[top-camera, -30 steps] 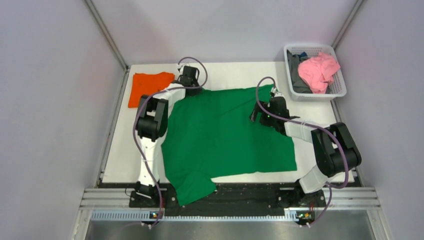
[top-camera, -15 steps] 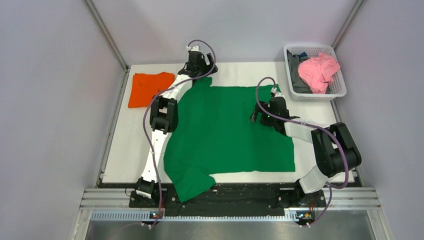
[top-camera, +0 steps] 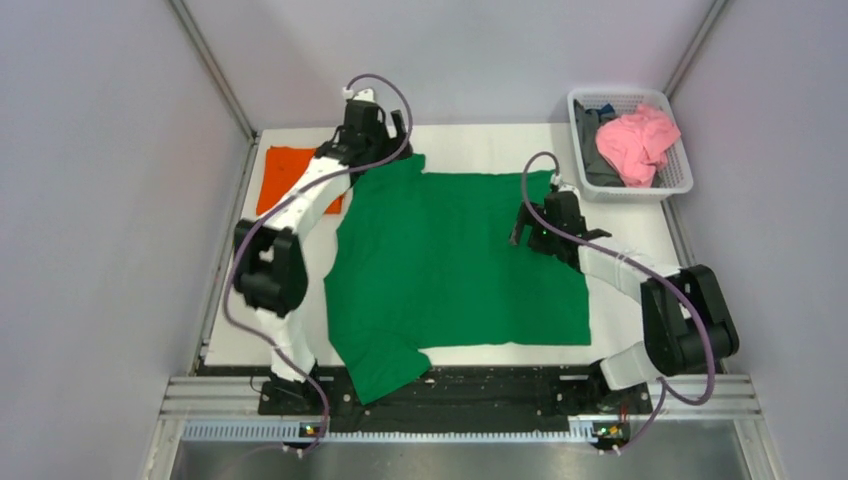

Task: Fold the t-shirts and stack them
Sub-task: Flatten out the tshirt

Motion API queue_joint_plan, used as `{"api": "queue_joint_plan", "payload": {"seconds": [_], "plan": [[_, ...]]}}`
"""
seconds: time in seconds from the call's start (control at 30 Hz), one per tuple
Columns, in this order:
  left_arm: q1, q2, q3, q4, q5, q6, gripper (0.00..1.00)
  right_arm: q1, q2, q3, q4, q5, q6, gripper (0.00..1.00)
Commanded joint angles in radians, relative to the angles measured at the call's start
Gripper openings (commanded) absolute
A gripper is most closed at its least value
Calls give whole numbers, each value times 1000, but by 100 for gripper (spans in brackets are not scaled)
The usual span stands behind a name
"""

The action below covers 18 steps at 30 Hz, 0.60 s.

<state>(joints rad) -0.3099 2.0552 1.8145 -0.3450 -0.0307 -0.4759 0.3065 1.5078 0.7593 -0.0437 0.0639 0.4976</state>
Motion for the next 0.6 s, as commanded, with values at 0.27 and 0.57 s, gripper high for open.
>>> {"api": "queue_joint_plan", "payload": {"seconds": [0.27,0.57], "plan": [[-73,-687,-820,57,-112,-110,99,-18,-337,-108,-171,110,62,99],[-73,-494,-763,23,-119,-163,99,-20,-249,-130,-107,17,41,98]]}}
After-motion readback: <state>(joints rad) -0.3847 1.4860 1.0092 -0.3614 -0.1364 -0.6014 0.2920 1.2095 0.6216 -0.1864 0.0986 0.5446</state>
